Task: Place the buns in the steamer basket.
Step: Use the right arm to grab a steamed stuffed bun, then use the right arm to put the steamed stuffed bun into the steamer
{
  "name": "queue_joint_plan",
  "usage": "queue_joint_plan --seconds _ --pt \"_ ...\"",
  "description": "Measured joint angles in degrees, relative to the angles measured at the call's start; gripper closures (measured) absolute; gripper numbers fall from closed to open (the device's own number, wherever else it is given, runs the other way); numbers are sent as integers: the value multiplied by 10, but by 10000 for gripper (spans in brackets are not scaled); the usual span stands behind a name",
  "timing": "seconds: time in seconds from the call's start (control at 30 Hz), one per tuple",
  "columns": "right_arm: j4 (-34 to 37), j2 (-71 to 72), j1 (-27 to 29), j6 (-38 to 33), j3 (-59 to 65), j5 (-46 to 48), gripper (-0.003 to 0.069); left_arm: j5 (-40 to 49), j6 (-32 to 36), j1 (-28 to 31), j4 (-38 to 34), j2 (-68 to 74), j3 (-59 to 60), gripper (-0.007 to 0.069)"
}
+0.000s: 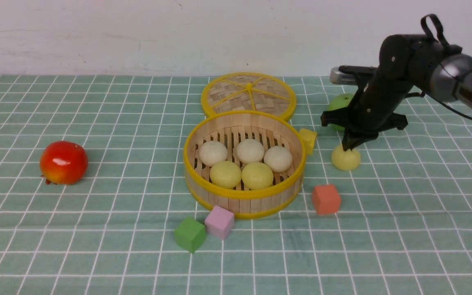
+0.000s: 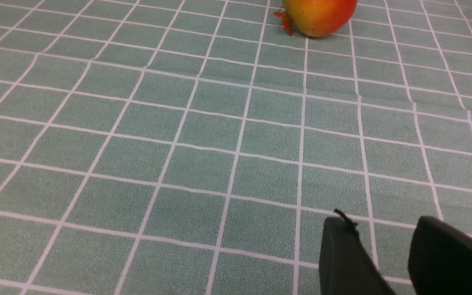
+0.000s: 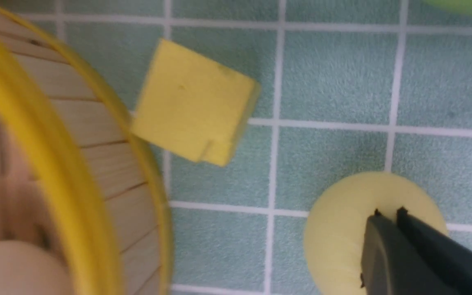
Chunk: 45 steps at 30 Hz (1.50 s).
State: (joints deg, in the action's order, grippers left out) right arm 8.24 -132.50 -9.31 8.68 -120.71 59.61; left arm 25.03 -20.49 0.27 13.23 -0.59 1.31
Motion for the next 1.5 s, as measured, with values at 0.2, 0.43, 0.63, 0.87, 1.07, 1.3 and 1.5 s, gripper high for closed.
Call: queue_joint_plan --seconds 0.2,0.43,0.63,0.87,1.07,1.3,1.5 --pt "60 23 -17 -18 -59 -8 669 0 0 0 0 0 0 386" --pt "111 24 -68 -66 -76 -61 669 0 0 0 0 0 0 386" --pt "132 -4 -93 -81 -76 -121 669 0 0 0 0 0 0 386" --pt "240 -29 -101 -179 -76 -168 669 0 0 0 0 0 0 386" --pt "305 -44 -109 -245 -76 -191 669 0 0 0 0 0 0 386" --pt "300 -57 -108 -264 -76 -193 669 0 0 0 0 0 0 386" --pt "290 -73 -108 -268 -76 -195 669 0 0 0 0 0 0 386"
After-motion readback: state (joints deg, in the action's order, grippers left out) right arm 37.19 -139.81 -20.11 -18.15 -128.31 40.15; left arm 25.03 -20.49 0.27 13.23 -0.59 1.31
